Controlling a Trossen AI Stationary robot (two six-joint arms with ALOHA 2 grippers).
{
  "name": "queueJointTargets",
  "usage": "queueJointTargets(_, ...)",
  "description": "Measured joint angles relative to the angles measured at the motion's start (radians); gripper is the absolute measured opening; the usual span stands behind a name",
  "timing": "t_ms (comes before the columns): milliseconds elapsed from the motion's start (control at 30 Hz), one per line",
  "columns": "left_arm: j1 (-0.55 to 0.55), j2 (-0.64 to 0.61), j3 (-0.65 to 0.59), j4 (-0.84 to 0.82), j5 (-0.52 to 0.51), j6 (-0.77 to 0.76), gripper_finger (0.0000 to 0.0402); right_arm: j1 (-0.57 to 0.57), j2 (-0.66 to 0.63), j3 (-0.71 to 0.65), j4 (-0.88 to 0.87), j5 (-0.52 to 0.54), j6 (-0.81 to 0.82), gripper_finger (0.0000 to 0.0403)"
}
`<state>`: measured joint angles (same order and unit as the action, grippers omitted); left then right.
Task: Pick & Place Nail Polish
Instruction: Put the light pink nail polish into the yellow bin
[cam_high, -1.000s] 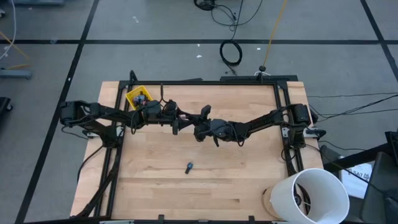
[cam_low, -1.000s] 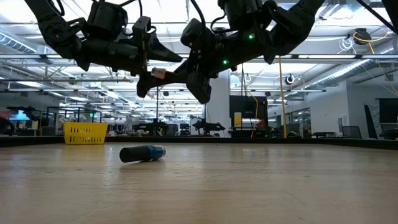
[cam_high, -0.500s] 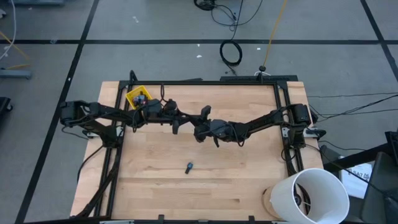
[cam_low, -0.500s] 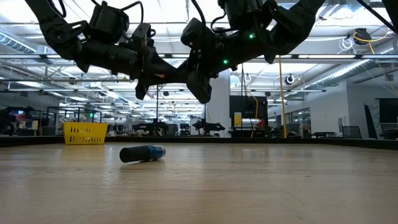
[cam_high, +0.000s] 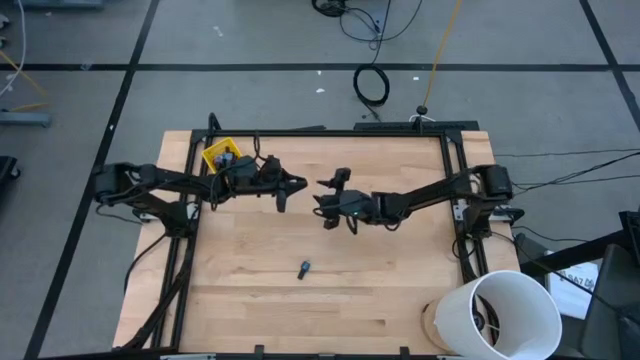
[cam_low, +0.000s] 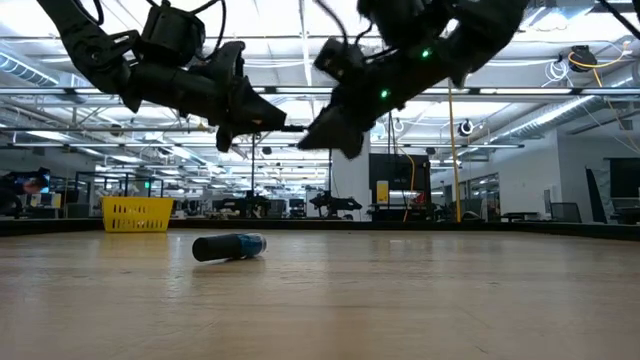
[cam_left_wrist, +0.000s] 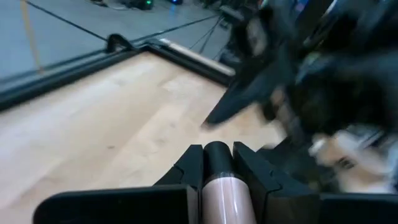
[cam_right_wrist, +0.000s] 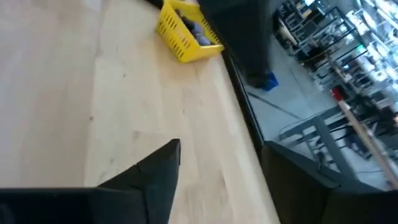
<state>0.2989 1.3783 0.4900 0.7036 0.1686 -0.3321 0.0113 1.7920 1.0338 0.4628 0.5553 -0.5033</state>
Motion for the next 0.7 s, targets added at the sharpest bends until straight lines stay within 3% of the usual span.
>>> queueJointTargets(300, -0.074, -0.062, -0.001, -0.128, -0.267, 0.278, 0.0047, -0.029, -0.281, -0.256, 0.139, -0.010, 0.099, 0.0205)
queueJointTargets(500, -0.045, -0.142, -0.002, -0.285, -0.417, 0.236, 0.0047, -0.064, -0.478, -0.432, 0.257, -0.011, 0.152, 0.0194)
queueJointTargets(700, 0.038, -0.238, -0.092, -0.301, -0.488, 0.172, 0.0047, -0.071, -0.578, -0.508, 0.282, -0.012, 0.181, 0.0191)
